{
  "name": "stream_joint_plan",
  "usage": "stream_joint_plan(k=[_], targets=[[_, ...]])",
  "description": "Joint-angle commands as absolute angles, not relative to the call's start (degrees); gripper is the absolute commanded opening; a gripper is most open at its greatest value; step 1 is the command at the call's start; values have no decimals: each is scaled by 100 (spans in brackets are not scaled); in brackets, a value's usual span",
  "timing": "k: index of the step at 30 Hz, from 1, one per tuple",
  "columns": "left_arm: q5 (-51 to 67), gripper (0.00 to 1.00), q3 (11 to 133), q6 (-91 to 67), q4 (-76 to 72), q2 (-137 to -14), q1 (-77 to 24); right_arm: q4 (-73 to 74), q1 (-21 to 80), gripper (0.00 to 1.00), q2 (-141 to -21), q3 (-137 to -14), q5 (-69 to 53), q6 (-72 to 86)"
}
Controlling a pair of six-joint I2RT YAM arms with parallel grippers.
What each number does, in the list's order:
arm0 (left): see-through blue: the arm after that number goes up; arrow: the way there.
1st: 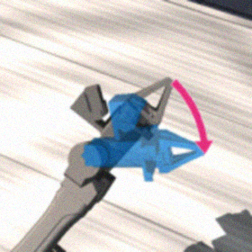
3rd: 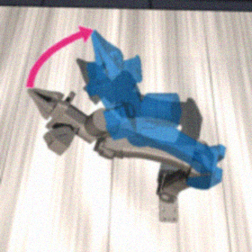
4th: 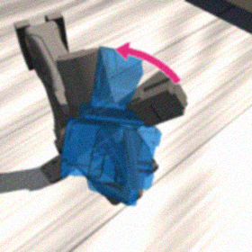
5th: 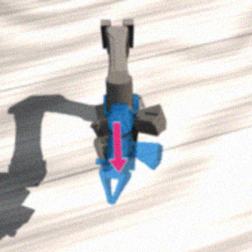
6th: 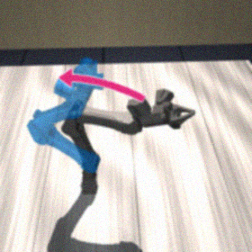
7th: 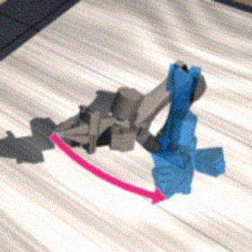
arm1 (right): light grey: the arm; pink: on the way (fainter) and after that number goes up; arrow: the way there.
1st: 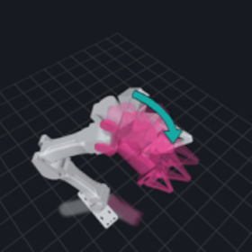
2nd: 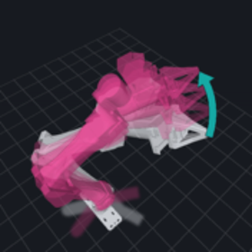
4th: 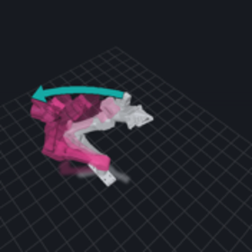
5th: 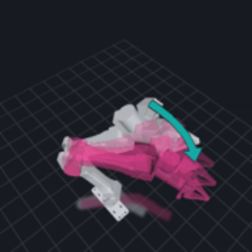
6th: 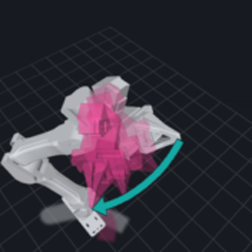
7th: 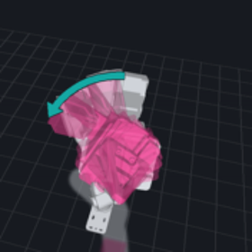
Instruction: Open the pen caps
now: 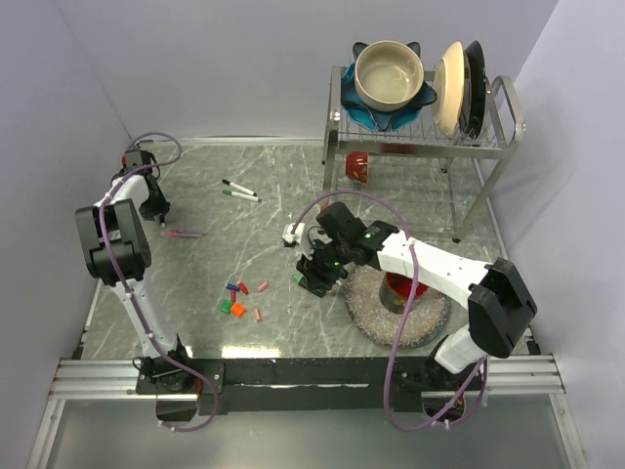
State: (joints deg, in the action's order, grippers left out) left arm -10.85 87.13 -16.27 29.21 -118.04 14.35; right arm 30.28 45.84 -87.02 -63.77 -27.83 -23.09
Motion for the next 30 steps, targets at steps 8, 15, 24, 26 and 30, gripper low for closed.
stream_joint_plan(k=[8, 15, 24, 26, 30], targets=[[-738, 36, 8763, -1520, 3023, -11892, 1459, 3085, 4553, 49, -8578, -6539, -2892, -2408], [-923, 22, 8798, -1591, 3094, -11936, 1459, 3094, 4544, 49, -8543, -6548, -2883, -2417], [-1204, 1, 8596, -1916, 2717, -10812, 1485, 3023, 4535, 49, -8279, -6460, -3085, -2478], [-1108, 1, 8535, -2003, 2637, -10357, 1494, 3006, 4535, 49, -8209, -6451, -3138, -2505], [-3, 1, 7826, -2319, 2121, -9424, 1494, 2962, 4518, 49, -8069, -6372, -3269, -2592]])
